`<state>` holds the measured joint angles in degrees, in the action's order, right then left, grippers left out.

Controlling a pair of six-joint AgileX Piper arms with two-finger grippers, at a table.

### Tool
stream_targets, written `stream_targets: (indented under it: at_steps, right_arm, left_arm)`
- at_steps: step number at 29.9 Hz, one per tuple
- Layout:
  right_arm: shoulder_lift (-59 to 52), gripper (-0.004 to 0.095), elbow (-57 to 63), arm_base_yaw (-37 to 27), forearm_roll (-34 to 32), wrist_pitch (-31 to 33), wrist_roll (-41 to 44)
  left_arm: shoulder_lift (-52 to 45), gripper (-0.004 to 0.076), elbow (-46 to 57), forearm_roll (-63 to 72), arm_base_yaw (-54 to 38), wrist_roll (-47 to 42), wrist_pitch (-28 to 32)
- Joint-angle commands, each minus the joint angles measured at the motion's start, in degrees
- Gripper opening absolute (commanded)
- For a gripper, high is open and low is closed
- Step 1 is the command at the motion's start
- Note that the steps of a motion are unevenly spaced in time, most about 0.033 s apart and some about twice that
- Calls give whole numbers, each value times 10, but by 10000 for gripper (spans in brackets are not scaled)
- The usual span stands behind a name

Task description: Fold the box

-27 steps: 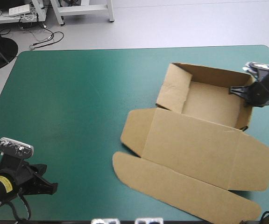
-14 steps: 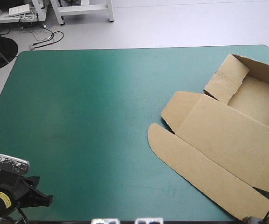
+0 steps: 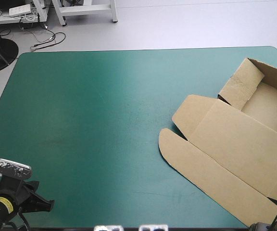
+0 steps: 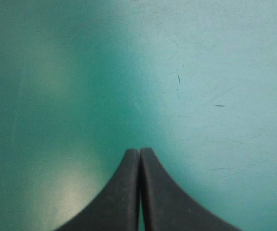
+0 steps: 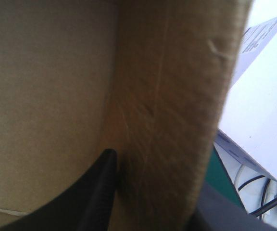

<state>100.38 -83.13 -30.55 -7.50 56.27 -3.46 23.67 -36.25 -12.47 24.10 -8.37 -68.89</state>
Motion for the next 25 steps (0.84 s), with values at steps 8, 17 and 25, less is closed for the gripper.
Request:
stream_targets:
  at_steps: [8, 17, 25]
  right_arm:
    - [-31, 422, -38, -5, -9, 33, -32]
    - [-112, 420, -70, -5, 75, 40, -32]
    - [-187, 267, -69, 22, 164, 108, -44]
  left_arm:
    - [4, -10, -13, -23, 4, 2, 31]
    - [4, -10, -13, -41, 4, 29, 35]
    - [4, -10, -13, -21, 4, 32, 105]
